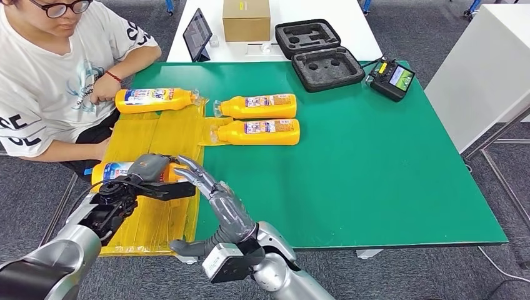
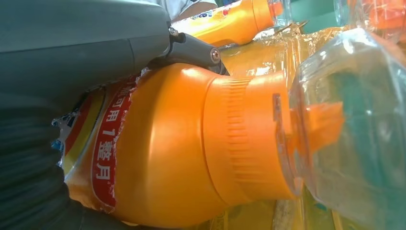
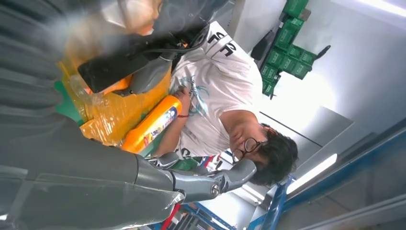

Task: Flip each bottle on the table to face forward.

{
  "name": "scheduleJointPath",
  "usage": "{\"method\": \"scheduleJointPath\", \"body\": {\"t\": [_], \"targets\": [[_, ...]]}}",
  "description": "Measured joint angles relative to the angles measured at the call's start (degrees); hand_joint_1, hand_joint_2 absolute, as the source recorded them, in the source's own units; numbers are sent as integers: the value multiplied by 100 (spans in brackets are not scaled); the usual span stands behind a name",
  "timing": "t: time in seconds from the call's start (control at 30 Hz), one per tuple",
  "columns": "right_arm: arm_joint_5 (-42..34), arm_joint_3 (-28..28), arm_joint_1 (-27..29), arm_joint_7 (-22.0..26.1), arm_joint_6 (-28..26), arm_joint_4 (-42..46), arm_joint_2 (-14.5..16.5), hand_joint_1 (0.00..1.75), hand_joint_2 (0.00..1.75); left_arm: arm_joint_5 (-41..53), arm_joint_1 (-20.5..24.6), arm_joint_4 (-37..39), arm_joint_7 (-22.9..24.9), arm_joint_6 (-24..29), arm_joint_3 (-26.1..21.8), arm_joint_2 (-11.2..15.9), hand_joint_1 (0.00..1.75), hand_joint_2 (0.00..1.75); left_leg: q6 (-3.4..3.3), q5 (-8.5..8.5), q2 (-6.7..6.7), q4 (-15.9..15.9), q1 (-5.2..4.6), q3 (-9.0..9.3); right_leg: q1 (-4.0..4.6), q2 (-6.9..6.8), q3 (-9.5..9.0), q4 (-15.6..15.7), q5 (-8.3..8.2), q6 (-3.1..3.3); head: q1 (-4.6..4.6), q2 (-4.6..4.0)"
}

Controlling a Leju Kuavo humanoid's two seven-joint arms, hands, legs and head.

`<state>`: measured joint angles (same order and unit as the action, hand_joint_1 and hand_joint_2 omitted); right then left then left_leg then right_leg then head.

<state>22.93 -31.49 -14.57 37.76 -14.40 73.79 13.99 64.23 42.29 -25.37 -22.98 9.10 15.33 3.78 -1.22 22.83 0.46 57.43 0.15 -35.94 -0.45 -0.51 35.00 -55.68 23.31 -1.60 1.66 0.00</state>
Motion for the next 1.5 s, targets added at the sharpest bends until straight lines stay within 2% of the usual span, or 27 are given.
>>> {"method": "scheduleJointPath", "body": {"t": [0.17, 0.2, 0.3, 0.33, 0.47, 0.57, 0.8, 0.87, 0.97, 1.03, 1.1, 1.13, 1.2, 1.27, 1.33, 1.43, 1.5], "targets": [[19, -3, -22, -7, 28, -96, 12, 0, 175, -329, 22, 55, -205, -318, -64, 0, 175, 175, 0, 0, 0, 0, 0, 5, 0, 0, -6, 0, 0, 0, 1, 0], [24, -3, -24, -8, 28, -114, 15, 0, 175, -426, 26, 63, -272, -396, -99, 0, 161, 175, 0, 0, 0, 0, 0, 7, 0, 0, -7, 0, 0, 0, 1, 0], [27, -3, -45, -12, 29, -166, 27, 0, 175, -647, 25, 81, -421, -540, -211, 1, 31, 175, 0, 0, 0, -1, 0, 9, 0, 0, -11, 0, 0, 0, 1, 0], [25, -3, -54, -14, 32, -182, 31, 0, 175, -692, 18, 92, -440, -557, -244, 1, 0, 175, 0, 0, 0, -1, 0, 10, 0, 0, -11, 0, 0, 0, 1, 0], [-15, -3, -88, -20, 46, -250, 47, 0, 175, -1060, -10, 130, -537, -832, -431, -12, 0, 0, 0, 0, 0, -1, 0, 12, 0, -1, -13, 0, 0, 0, 1, 0], [-42, -9, -116, -21, 47, -307, 60, 0, 175, -1603, 11, 139, -699, -1509, -677, -28, 0, 0, 0, 0, -1, -2, 0, 20, -1, -1, -22, 0, 0, 0, 2, 0], [-39, -16, -165, -51, 44, -431, 63, 0, 175, -3107, 11, 144, -1178, -3613, -1400, -57, 0, 0, -1, 1, -10, -2, 0, 38, -3, -11, -43, 1, 6, 0, 1, 0], [-20, -19, -173, -77, 42, -461, 63, 0, 175, -3459, -21, 144, -1235, -3929, -1615, -90, 0, 0, -1, 0, -13, -3, 0, 38, -3, -13, -45, 1, 6, 0, 1, 0], [63, -46, -178, -128, 23, -502, 63, 0, 175, -3985, -86, 143, -1178, -3937, -1916, -160, 0, 0, -2, -2, -14, -2, -1, 39, -4, -13, -45, 1, 5, -1, 1, 0], [110, -72, -177, -158, 9, -524, 63, 0, 175, -4250, -134, 132, -1145, -3715, -2098, -218, 0, 0, -4, -3, -16, -1, -1, 39, -4, -14, -45, 1, 5, -1, 1, 0], [142, -90, -177, -191, -6, -534, 63, 0, 175, -4414, -178, 96, -1210, -3152, -2240, -273, 0, 0, -4, -3, -19, -1, -1, 38, -4, -15, -45, 1, 4, -1, 1, 0], [153, -96, -177, -204, -15, -536, 62, 0, 175, -4480, -205, 66, -1288, -2664, -2289, -303, 0, 0, -4, -3, -20, -1, -1, 37, -4, -15, -44, 1, 4, -1, 0, 0], [156, -109, -177, -221, -37, -541, 62, 0, 175, -4615, -318, -102, -1494, -1316, -2365, -378, 0, 0, -4, -2, -11, -1, -1, 36, -3, -10, -40, 1, 2, -1, 0, 0], [140, -130, -178, -229, -62, -558, 61, 0, 175, -4758, -465, -416, -1642, 20, -2408, -443, 0, 87, -3, -1, 1, -1, -1, 32, -2, -3, -32, 1, -1, 1, 1, 0], [116, -160, -184, -236, -92, -584, 59, 0, 175, -4828, -613, -801, -1699, 1112, -2385, -470, 0, 175, -2, -2, 3, 0, 0, 28, -1, -1, -28, 0, -2, 2, 0, 0], [54, -221, -202, -238, -168, -631, 57, 0, 175, -4472, -999, -1713, -1724, 2513, -2209, -474, 0, 175, -1, -1, 3, -1, 3, 21, 2, -2, -19, 0, 1, 2, 2, 0], [22, -242, -215, -238, -215, -662, 52, 0, 175, -4035, -1235, -2370, -1735, 2964, -2173, -496, 0, 175, -1, -1, 1, -1, 6, 13, 3, -4, -12, 0, 3, 3, 1, 0]]}}
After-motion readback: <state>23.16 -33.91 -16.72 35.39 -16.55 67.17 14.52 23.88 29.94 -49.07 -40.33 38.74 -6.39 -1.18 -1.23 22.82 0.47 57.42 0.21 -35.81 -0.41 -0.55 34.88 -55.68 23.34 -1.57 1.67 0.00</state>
